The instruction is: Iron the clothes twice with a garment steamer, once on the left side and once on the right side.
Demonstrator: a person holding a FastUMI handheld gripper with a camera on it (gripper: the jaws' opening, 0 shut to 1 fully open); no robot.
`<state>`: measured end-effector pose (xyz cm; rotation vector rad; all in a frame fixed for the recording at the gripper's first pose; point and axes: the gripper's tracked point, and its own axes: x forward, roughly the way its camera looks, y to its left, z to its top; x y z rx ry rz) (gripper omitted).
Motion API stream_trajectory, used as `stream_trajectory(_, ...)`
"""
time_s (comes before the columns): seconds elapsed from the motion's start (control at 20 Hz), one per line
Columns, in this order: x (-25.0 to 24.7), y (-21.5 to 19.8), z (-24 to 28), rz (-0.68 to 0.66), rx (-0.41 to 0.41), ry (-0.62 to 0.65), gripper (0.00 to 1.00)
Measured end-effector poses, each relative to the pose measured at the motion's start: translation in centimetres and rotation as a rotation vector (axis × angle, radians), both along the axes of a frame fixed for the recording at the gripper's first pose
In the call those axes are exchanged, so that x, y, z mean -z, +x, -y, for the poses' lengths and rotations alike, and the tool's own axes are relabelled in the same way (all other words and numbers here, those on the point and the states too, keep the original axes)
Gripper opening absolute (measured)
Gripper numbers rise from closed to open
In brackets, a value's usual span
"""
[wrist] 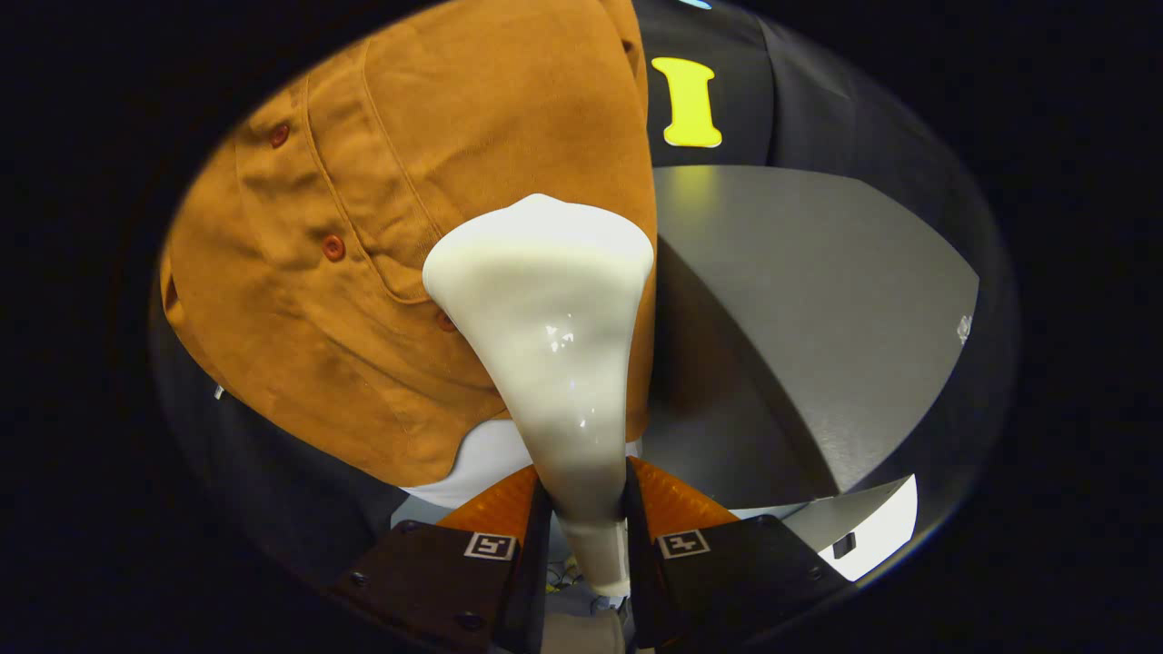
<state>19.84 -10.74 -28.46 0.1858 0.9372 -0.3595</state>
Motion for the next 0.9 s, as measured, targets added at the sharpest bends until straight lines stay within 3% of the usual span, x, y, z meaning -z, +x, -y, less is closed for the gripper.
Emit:
stream_trajectory(0.25, -6.0, 1.9, -1.2, 0.222, -0.046, -0.061, 0.42)
stream_trajectory(0.55, -13.0, 4.1, -7.8, 0.441, -0.225, -0.075, 0.42)
stream_trajectory(0.9, -14.7, 4.0, -13.7, 0.478, -0.345, -0.045, 0.41)
